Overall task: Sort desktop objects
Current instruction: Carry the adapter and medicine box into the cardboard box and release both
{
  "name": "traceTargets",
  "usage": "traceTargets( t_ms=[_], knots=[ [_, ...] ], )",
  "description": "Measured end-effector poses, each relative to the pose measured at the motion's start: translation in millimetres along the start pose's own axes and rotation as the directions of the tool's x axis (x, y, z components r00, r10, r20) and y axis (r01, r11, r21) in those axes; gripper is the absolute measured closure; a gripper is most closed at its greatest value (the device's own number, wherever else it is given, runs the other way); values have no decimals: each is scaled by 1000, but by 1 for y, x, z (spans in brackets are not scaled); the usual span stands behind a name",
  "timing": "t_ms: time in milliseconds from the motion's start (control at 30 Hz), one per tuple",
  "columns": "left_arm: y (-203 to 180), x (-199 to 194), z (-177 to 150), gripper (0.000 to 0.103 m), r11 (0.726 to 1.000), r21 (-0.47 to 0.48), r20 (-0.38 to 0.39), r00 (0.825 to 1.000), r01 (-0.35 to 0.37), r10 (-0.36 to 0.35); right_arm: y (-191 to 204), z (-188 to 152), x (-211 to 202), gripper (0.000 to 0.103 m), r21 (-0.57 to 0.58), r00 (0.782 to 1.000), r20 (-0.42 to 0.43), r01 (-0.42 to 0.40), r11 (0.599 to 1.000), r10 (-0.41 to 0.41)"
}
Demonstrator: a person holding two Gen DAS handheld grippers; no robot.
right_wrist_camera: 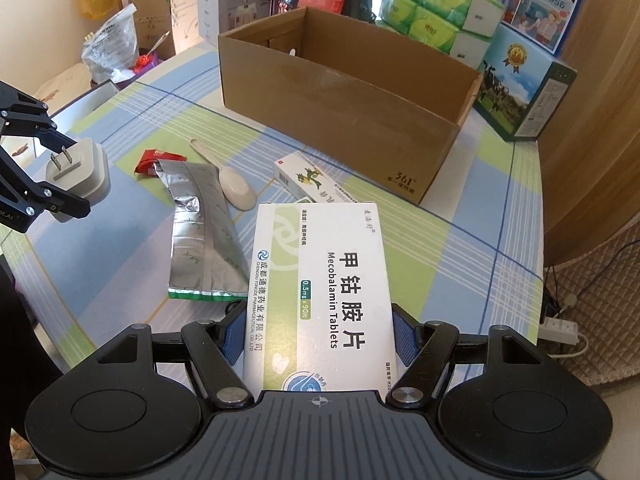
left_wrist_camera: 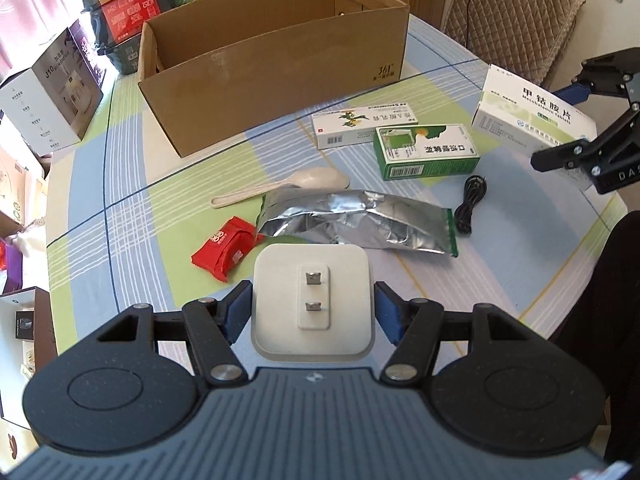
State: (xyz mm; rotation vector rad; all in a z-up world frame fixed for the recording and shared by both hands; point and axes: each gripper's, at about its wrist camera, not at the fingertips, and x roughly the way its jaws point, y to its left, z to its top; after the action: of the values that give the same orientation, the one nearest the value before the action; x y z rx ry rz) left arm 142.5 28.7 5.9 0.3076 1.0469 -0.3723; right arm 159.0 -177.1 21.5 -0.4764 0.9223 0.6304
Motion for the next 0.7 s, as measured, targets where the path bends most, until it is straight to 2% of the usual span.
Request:
traceTargets(
  t_ms=[367,700],
  knots=[
    [0,-5,16,43,1000,-3,5,1000,2,-2,-3,7,-5,35,10,1000,7,15,1000,-15],
    [10,-9,61,43,1000,17,34,999,-10,9,-11,38,-4,35,-17,999,33,29,999,-28]
  ],
)
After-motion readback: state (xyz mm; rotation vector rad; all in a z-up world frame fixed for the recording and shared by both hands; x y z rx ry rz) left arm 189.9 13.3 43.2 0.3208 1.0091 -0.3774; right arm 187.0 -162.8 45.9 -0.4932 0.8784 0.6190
